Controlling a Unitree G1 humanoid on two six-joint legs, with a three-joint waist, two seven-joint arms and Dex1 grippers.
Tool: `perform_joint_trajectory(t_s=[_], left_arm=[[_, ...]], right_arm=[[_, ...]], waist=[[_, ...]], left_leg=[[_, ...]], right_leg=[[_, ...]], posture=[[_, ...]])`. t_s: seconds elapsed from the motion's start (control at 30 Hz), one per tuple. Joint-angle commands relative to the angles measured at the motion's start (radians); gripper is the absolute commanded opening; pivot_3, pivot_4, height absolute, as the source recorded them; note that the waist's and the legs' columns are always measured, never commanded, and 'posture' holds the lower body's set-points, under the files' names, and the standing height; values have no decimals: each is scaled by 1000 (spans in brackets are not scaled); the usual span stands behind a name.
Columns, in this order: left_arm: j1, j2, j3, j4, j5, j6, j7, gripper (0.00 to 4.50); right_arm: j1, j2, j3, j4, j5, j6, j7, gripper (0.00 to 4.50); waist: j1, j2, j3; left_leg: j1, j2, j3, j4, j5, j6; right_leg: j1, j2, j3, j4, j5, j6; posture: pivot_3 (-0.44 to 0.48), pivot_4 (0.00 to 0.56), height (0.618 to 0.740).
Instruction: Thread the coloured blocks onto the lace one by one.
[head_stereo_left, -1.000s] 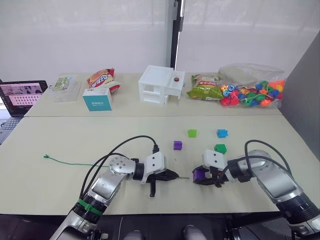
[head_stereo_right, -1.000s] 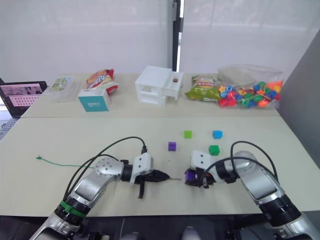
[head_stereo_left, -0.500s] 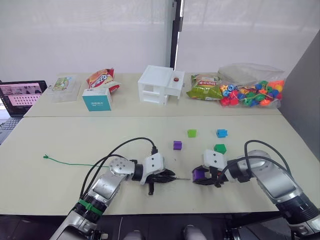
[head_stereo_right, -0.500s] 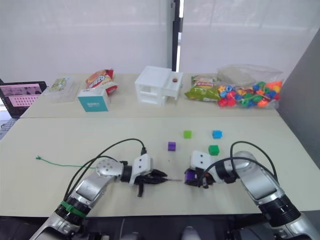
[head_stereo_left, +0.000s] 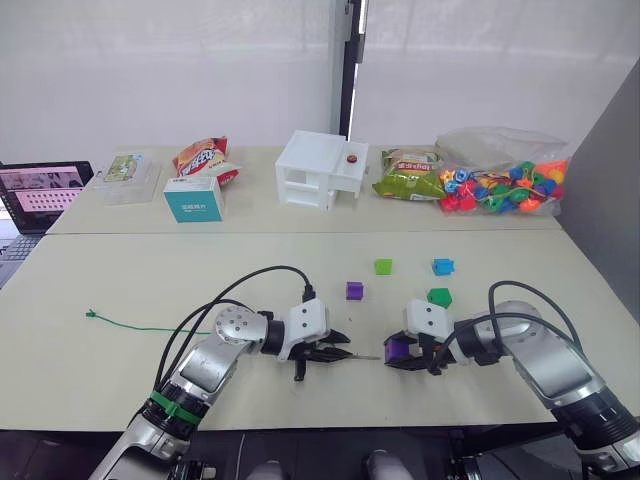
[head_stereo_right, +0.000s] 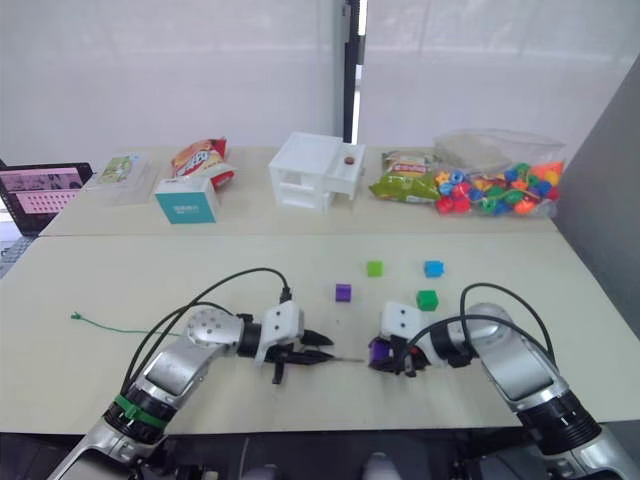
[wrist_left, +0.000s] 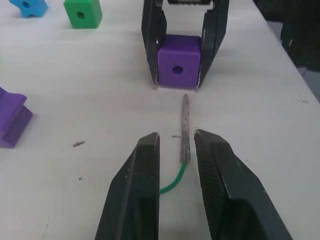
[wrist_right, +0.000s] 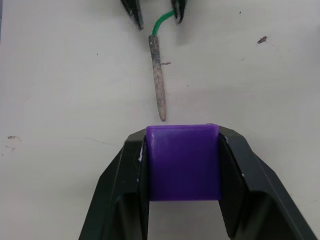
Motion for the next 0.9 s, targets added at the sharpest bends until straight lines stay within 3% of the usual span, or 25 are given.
perform_joint_trajectory(t_s=[0.03,0.37,0.5,0.53,0.7,0.9], left_arm=[[-32,6,-35,2,35,-10,-15,1189],[-45,22,-66,18,79,34,-9,1189],[-47,20,-69,24,87,44,-3,91],[-48,19,-70,26,90,47,-1,0],[-47,3,-50,36,81,66,27,0],[-37,-24,45,-27,-53,89,10,0]], right_arm=[[2,15,18,13,-16,8,-23,1191],[19,16,10,-2,-12,15,-35,1191],[20,16,9,-4,-11,17,-37,1191],[20,16,9,-4,-10,17,-37,1191],[21,12,6,-9,-9,20,-36,1191],[22,6,2,-11,-6,24,-31,1191]], waist=[[0,0,0],[-4,-1,0],[-4,-1,0],[-4,-1,0],[-3,-1,0],[-3,-1,0]], left_leg=[[0,0,0,0,0,0],[0,0,0,0,0,0],[1,0,0,0,0,0],[1,0,0,0,0,0],[1,0,0,0,0,0],[1,0,0,0,0,0]], right_leg=[[0,0,0,0,0,0],[0,1,0,0,0,0],[1,1,0,0,0,0],[1,1,0,0,0,0],[1,1,0,0,0,0],[0,1,0,1,0,0]], posture=[[0,150,740],[0,150,740],[0,150,740],[0,150,740],[0,150,740],[0,150,740]])
